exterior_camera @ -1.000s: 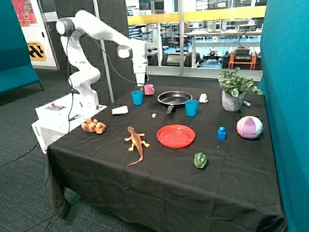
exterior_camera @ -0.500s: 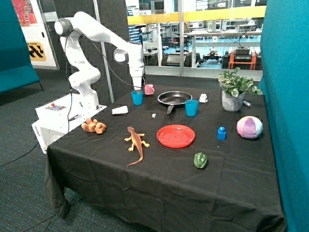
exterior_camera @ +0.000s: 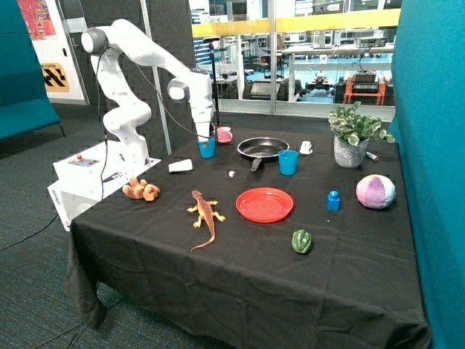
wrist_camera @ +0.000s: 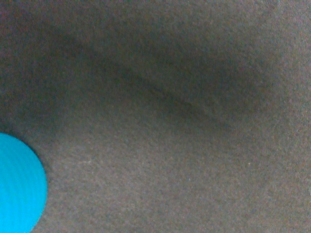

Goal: Clean the pan

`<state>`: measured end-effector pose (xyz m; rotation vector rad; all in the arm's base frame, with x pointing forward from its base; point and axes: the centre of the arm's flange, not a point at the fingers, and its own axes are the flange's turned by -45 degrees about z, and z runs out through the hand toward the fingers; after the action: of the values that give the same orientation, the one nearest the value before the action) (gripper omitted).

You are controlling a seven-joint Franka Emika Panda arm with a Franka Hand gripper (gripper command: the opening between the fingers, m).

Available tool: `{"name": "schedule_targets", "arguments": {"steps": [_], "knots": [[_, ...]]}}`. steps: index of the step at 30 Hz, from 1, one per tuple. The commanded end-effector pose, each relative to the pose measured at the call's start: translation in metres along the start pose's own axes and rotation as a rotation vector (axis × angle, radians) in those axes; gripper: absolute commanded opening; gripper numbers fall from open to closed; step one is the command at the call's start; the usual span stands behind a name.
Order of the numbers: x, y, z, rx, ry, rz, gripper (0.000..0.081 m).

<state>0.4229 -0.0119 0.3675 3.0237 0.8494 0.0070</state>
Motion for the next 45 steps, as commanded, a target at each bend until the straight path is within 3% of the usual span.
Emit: {"name": "schedule_targets", "arguments": {"steps": [1,18,32,45], "knots": [[-0.002,0.008,0.013,0.002,-0.004,-0.002,0.0711],[-0.027,0.014,0.033,0.0021,-0.004,-0.027,0.0754],[-0.072,0.004,0.053,0.0021,-0.004,-0.033,0.0713],[-0.078,-0.003,0.058,0.0021,-0.004,-0.044,0.07]]}}
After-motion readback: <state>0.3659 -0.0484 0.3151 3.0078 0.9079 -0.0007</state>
